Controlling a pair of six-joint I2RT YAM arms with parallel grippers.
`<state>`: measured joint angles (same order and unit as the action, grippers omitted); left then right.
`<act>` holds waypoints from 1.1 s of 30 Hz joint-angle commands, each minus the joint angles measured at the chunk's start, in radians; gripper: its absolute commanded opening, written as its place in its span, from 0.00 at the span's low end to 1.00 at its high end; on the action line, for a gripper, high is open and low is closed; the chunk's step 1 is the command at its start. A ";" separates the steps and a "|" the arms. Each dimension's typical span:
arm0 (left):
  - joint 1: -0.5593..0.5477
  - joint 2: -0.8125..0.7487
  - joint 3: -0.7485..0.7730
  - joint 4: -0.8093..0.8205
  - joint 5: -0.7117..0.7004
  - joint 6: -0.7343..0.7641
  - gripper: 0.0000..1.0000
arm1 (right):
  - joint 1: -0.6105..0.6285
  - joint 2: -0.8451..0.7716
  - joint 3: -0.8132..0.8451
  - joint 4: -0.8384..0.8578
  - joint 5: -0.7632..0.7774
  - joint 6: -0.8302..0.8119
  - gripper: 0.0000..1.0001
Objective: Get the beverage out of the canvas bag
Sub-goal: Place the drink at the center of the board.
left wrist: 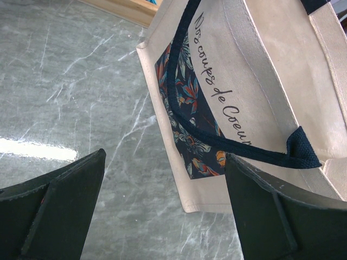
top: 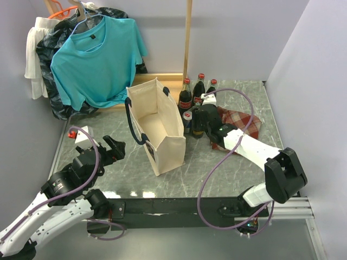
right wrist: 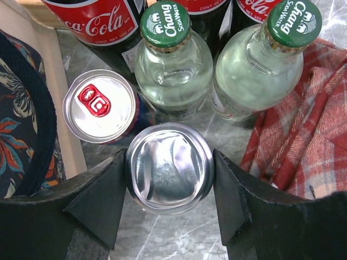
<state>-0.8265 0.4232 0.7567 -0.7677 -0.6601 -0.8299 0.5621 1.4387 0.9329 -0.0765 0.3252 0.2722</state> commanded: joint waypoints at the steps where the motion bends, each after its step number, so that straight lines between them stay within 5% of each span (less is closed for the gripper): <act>1: -0.003 0.005 0.004 0.022 -0.010 -0.003 0.96 | -0.008 -0.049 0.018 0.026 0.040 -0.001 0.04; 6: -0.005 0.003 0.003 0.024 -0.010 -0.002 0.96 | -0.007 -0.047 0.018 0.024 0.037 -0.001 0.12; 12: -0.005 0.003 0.001 0.024 -0.009 -0.002 0.96 | -0.007 -0.046 0.012 0.032 0.031 0.002 0.52; 33: -0.005 0.002 0.003 0.025 -0.007 0.000 0.96 | -0.007 -0.047 0.001 0.032 0.040 0.007 0.77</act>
<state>-0.8265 0.4232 0.7567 -0.7673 -0.6598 -0.8295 0.5621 1.4384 0.9325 -0.0742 0.3336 0.2722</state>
